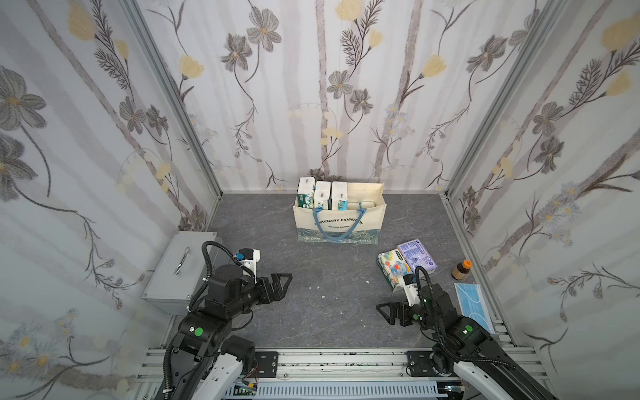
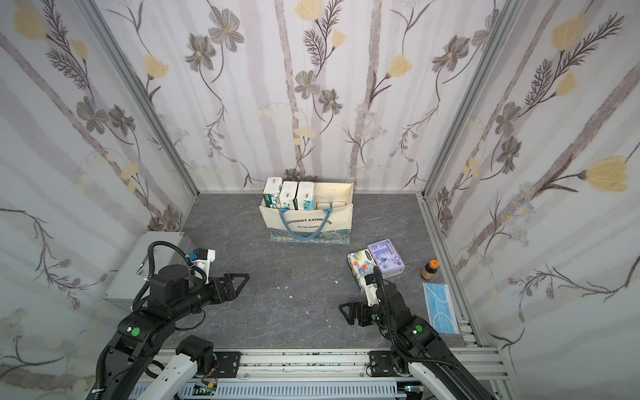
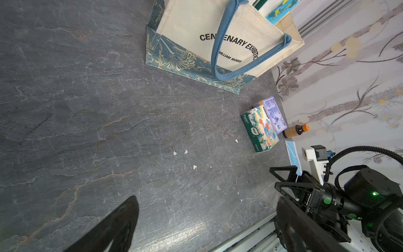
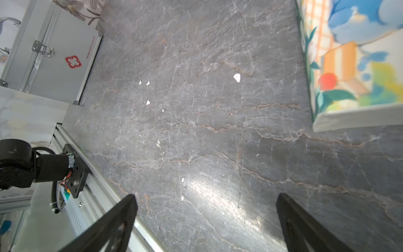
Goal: Put tissues into the canvas bag
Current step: Move the pack of facial tissues to the center of the board.
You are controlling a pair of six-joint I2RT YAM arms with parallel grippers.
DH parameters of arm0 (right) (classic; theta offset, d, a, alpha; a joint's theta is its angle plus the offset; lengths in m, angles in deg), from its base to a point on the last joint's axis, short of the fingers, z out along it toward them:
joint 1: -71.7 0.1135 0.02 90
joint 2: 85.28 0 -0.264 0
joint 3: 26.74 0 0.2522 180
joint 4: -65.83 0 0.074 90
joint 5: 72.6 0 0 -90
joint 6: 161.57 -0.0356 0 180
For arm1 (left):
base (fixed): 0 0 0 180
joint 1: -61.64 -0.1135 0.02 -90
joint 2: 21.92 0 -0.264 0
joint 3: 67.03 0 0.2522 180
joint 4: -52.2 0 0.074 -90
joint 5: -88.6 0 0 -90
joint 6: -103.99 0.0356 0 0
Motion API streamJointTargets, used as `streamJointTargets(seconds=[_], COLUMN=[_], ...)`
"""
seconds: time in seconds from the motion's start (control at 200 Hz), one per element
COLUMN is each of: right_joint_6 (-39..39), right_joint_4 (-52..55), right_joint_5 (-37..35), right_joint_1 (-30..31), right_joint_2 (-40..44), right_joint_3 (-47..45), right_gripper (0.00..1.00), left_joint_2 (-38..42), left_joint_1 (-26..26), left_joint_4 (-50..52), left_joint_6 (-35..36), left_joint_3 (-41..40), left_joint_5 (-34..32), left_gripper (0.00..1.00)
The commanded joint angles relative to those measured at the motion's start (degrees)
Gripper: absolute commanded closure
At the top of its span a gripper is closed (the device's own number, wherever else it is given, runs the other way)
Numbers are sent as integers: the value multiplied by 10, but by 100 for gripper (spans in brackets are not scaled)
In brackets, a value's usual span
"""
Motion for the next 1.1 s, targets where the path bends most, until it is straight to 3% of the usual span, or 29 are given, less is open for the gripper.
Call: streamJointTargets(seconds=[0.0,0.18,0.36,0.625,0.71,0.779,0.844,0.969,1.094], right_joint_6=[13,15,5,-42,-44,-19,4,44,53], right_joint_4=[-19,-19,-13,76,93,103,119,118,84], right_joint_5=[13,39,54,-67,-64,-18,24,52,58], right_joint_1=[6,9,8,-7,-49,-110,-164,-227,-241], right_joint_2=[-3,47,17,-15,-29,-72,-123,-181,-220], right_joint_3=[8,-1,12,70,105,143,185,223,238], right_gripper=[1,1,1,2,2,2,2,1,1], left_joint_2=[5,16,5,-23,-27,-36,-71,-200,-341], left_joint_1=[0,0,0,-1,6,31,80,202,254], left_joint_4=[-20,-21,-18,-30,-111,-242,-345,-432,-514], left_joint_6=[4,3,3,-6,-51,-116,-138,-89,-50], left_joint_3=[1,-1,0,-2,-35,-102,-144,-139,-113], left_joint_5=[1,-9,-15,-12,11,21,-15,-119,-137], left_gripper=[0,0,0,0,0,0,0,0,0])
